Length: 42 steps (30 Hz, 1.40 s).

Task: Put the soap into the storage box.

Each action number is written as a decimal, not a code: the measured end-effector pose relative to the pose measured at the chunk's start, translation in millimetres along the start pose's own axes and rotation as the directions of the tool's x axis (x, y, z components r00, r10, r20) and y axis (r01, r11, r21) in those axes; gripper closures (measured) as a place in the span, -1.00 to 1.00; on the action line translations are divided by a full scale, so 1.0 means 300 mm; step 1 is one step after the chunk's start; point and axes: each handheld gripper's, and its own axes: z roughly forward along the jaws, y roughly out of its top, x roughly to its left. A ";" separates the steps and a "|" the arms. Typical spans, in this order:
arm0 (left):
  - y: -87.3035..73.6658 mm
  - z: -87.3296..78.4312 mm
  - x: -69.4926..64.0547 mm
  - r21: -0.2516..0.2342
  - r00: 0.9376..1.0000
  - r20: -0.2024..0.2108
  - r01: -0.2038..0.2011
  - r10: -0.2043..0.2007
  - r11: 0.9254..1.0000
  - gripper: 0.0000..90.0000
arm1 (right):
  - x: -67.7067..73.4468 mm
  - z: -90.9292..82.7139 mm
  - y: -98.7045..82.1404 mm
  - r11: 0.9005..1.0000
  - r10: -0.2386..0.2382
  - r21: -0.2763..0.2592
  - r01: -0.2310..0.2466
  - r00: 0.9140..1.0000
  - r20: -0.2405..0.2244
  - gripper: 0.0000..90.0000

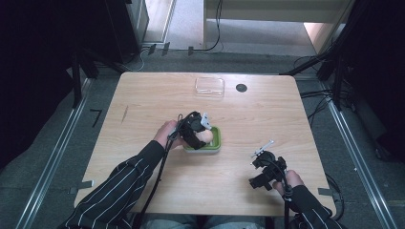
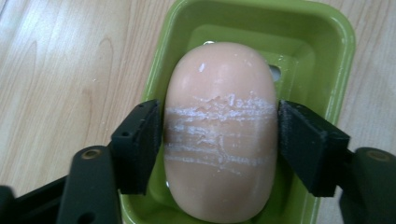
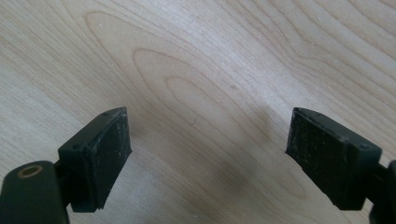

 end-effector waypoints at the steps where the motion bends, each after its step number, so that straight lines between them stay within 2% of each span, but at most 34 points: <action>1: -0.001 -0.001 0.001 -0.001 1.000 0.004 -0.002 0.002 1.000 -0.32 | 0.000 -0.001 0.001 1.000 0.000 0.003 0.000 1.000 0.000 -0.69; 10: -0.001 -0.015 0.007 -0.016 1.000 -0.011 0.019 -0.019 1.000 -0.59 | 0.000 -0.001 0.000 1.000 0.002 -0.002 -0.002 1.000 -0.001 -0.69; 15: 0.000 -0.029 0.013 -0.027 0.999 -0.025 0.047 -0.048 0.999 -0.70 | 0.000 -0.003 0.000 1.000 0.007 -0.001 -0.007 1.000 0.001 -0.69; 17: 0.000 -0.039 0.015 -0.029 0.998 -0.014 0.056 -0.056 0.998 -0.71 | 0.000 -0.003 -0.001 1.000 0.006 -0.001 -0.006 1.000 0.003 -0.69; 19: 0.000 -0.048 0.016 -0.030 0.997 -0.024 0.079 -0.080 0.996 -0.73 | 0.000 -0.004 -0.001 1.000 0.007 0.000 -0.007 1.000 0.002 -0.69; 25: -0.009 -0.071 0.012 -0.017 0.991 0.007 0.131 -0.131 0.991 -0.83 | -0.001 -0.004 -0.001 1.000 0.001 -0.002 -0.001 1.000 0.001 -0.69; 33: -0.045 -0.111 -0.004 0.001 0.987 0.008 0.160 -0.160 0.987 -0.87 | -0.001 -0.005 -0.002 1.000 0.003 -0.005 -0.003 1.000 -0.006 -0.69; 38: -0.063 -0.119 -0.025 0.010 0.982 -0.001 0.190 -0.190 0.982 -0.89 | 0.001 -0.006 0.000 1.000 0.005 -0.003 -0.005 1.000 -0.005 -0.68; 42: -0.074 -0.129 -0.041 0.022 0.983 -0.008 0.186 -0.186 0.982 -0.90 | 0.002 -0.005 0.001 1.000 0.008 -0.003 -0.008 1.000 -0.007 -0.69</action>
